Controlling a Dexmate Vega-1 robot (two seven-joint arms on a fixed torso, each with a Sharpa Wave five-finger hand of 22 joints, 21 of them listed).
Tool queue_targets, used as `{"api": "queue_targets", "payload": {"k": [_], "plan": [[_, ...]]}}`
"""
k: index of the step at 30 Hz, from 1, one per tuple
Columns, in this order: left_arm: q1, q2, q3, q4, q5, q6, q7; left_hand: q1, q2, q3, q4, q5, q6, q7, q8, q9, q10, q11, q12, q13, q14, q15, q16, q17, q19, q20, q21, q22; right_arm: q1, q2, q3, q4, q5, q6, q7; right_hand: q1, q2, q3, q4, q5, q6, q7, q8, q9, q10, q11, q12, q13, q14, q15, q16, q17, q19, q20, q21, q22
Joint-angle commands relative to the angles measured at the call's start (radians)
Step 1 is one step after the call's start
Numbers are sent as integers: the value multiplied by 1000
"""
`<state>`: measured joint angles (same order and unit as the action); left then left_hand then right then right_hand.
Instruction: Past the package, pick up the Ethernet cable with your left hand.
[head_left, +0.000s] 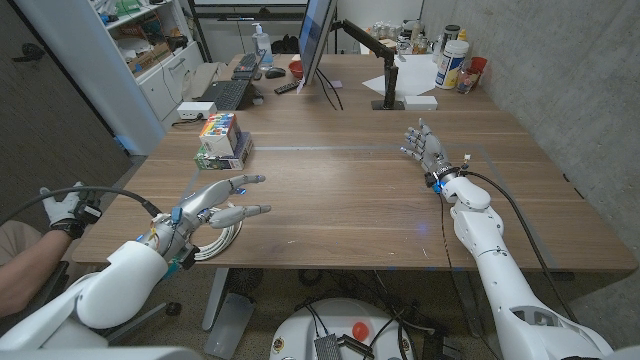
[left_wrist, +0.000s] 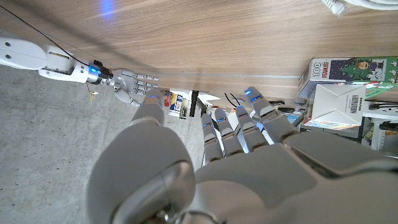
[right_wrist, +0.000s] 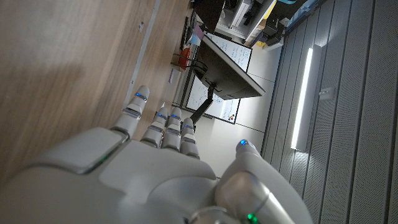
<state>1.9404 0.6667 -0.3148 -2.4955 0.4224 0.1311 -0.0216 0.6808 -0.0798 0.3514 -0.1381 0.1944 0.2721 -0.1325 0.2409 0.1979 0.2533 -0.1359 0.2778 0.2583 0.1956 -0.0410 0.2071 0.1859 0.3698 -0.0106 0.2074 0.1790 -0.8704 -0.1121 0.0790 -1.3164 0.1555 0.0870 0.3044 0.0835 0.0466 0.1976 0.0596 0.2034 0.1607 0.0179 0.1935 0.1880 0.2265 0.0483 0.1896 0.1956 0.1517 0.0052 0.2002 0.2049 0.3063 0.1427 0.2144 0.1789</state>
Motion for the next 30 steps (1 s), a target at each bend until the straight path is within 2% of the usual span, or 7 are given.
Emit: {"api": "queue_targets", "payload": {"k": [1, 9, 13, 14, 19, 20, 30], "plan": [[11, -26, 0, -10, 82, -13, -8, 10, 5, 2, -5, 5, 13, -4, 5, 3, -4, 0, 0, 5, 2, -67, 1, 2, -2, 10, 0, 4, 4, 1, 1, 6, -1, -4, 0, -7, -2, -4, -2, 4, -6, 0, 3, 4, -3, -1, 7, 1, -3, 0, 3, 1, -5, -1, -1, 2], [25, -39, 4, -30, 161, -1, -13, 17, 7, -1, -7, 3, 6, -14, -1, 3, -15, -3, -7, 7, -11, -73, -6, 2, -49, 32, -17, 3, 4, 3, 1, 6, -2, -6, -2, -7, -2, -4, -2, 4, -5, 0, 4, 4, -3, -1, 7, 1, -3, 0, 4, 1, -5, -1, -2, 2], [29, -47, 5, -34, 193, -5, -14, 19, 8, -3, -8, 3, 9, -17, -1, 3, -12, -2, -7, 8, -10, -75, -6, 2, -49, 55, -15, 2, 4, 3, 2, 5, -3, -7, -3, -7, -2, -4, -2, 5, -5, -1, 4, 4, -4, -2, 7, 1, -3, -1, 4, 1, -5, 0, -2, 2], [37, -43, 11, -41, 239, 10, -15, 19, 8, -3, -8, 3, 10, -18, -1, 3, -12, -3, -7, 8, -9, -76, -6, 2, -48, 55, -15, 2, 4, 3, 2, 5, -3, -8, -3, -7, -2, -4, -2, 5, -6, -1, 4, 4, -4, -2, 7, 1, -3, -1, 4, 1, -5, 0, -2, 2], [32, -55, 31, -49, 293, 35, -23, 26, 8, -2, -10, 3, 17, -21, 0, 4, -15, 0, -9, 9, -11, -75, -7, 1, -57, 50, -17, 2, 5, 3, 1, 7, -3, -7, -2, -7, -2, -5, -2, 5, -5, -1, 4, 4, -4, -2, 7, 1, -3, -1, 4, 1, -5, 0, -3, 2], [29, -48, 50, -52, 342, 61, -30, 28, 9, -2, -11, 4, 18, -21, 0, 4, -15, 0, -10, 9, -15, -73, -9, 1, -59, 49, -18, 1, 6, 2, 1, 8, -4, -7, -1, -7, -2, -5, -2, 5, -5, -1, 4, 4, -4, -2, 7, 1, -3, -1, 4, 1, -5, 0, -3, 2], [33, -56, 63, -60, 407, 67, -37, 58, 16, 5, -20, 5, 41, -28, 6, 4, -34, -1, -22, 8, -50, -68, -22, -2, -104, 44, -28, 0, 6, 3, 2, 7, -4, -6, -2, -7, -2, -5, -2, 5, -5, 0, 4, 4, -3, -1, 7, 1, -4, -1, 4, 0, -5, -1, -3, 2]]}}
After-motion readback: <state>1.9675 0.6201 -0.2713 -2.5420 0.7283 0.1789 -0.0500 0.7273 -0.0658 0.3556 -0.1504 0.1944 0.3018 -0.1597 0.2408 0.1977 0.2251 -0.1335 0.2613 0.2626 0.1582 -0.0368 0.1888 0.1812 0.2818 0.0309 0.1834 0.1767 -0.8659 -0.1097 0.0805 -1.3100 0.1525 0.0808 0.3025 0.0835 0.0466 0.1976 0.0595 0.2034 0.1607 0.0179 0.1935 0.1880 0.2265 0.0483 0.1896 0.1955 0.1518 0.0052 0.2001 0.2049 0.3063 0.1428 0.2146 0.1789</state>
